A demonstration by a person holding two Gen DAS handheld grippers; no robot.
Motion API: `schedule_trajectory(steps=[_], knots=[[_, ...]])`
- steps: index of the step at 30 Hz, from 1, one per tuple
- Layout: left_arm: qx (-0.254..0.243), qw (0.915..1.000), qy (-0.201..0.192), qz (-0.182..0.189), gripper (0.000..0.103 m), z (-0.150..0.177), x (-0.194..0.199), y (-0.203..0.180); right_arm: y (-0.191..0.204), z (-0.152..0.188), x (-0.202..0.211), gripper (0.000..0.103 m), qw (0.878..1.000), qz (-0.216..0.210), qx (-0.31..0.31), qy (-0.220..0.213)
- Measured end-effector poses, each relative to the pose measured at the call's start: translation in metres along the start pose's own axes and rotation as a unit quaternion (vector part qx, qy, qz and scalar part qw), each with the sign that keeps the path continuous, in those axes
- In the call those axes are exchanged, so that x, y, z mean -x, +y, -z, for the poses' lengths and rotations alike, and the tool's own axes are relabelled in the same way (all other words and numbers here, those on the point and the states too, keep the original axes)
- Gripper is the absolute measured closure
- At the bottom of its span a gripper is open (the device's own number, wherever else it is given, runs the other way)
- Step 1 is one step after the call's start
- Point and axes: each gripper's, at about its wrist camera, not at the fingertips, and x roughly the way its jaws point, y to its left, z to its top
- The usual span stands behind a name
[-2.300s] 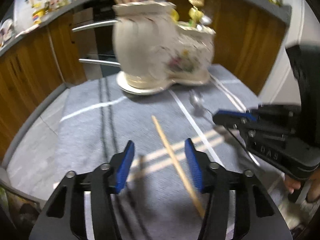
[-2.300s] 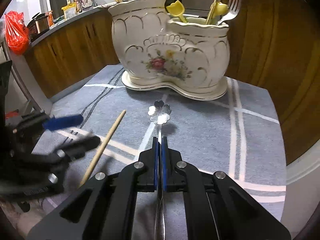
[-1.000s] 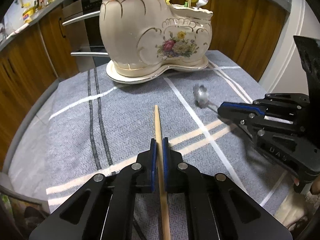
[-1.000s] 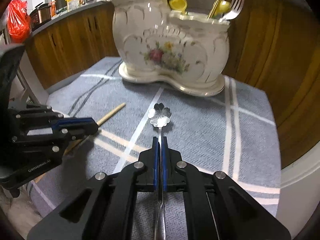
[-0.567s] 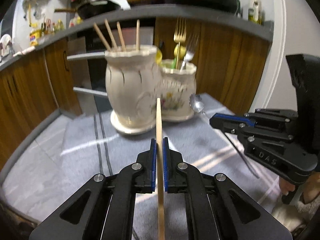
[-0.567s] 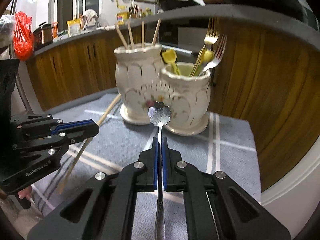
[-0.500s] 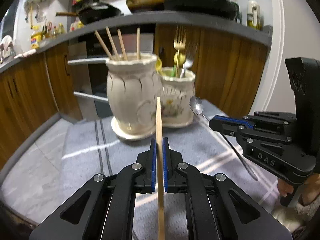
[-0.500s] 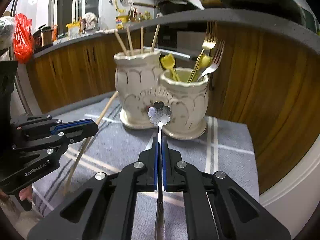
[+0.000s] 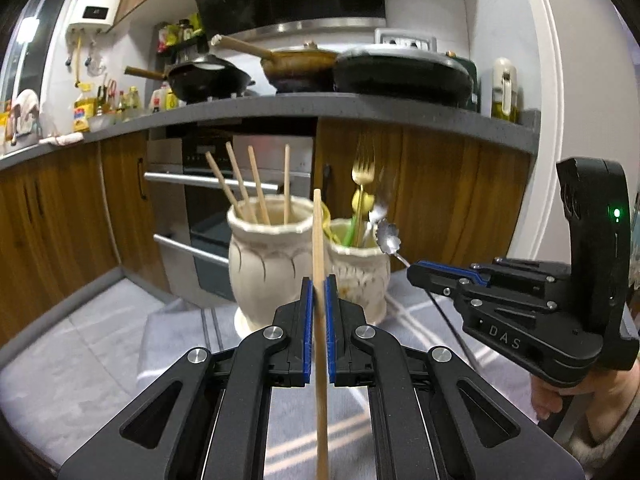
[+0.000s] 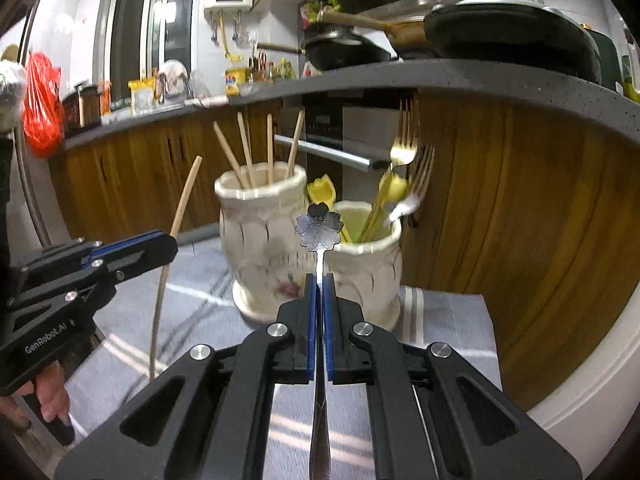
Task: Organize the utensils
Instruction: 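Lift the chopstick toward the tall cup with the left tool while the right tool lifts the spoon, then lower the chopstick into the tall cup with left tool while right drops spoon in small cup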
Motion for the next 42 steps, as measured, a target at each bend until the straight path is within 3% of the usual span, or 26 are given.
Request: schedule_trajectory(steps=[7, 12, 18, 23, 30, 35, 42], knots=[[0.016, 0.9985, -0.05, 0.012, 0.097, -0.039, -0.003, 0.01, -0.016, -0.032, 0.003, 0.1, 0.997, -0.028, -0.023, -0.065], [0.012, 0.9956, -0.093, -0.002, 0.097, -0.074, -0.015, 0.014, -0.027, -0.061, -0.004, 0.1, 0.994, -0.029, -0.024, -0.102], [0.008, 0.9932, -0.115, -0.019, 0.097, -0.105, -0.033, 0.014, -0.038, -0.092, -0.022, 0.1, 0.988, -0.046, -0.048, -0.143], [0.022, 0.9897, -0.137, -0.036, 0.097, -0.124, -0.041, 0.017, -0.041, -0.106, -0.038, 0.1, 0.982, -0.035, -0.058, -0.175], [0.044, 0.9811, -0.174, -0.071, 0.097, -0.133, -0.047, 0.028, -0.039, -0.107, -0.053, 0.1, 0.978, -0.019, -0.057, -0.2], [0.028, 0.9847, -0.15, -0.085, 0.097, -0.111, -0.063, 0.028, -0.04, -0.091, -0.069, 0.1, 0.982, -0.005, -0.054, -0.18], [0.025, 0.99, -0.118, -0.074, 0.097, -0.079, -0.06, 0.027, -0.04, -0.068, -0.068, 0.1, 0.988, 0.011, -0.055, -0.146]])
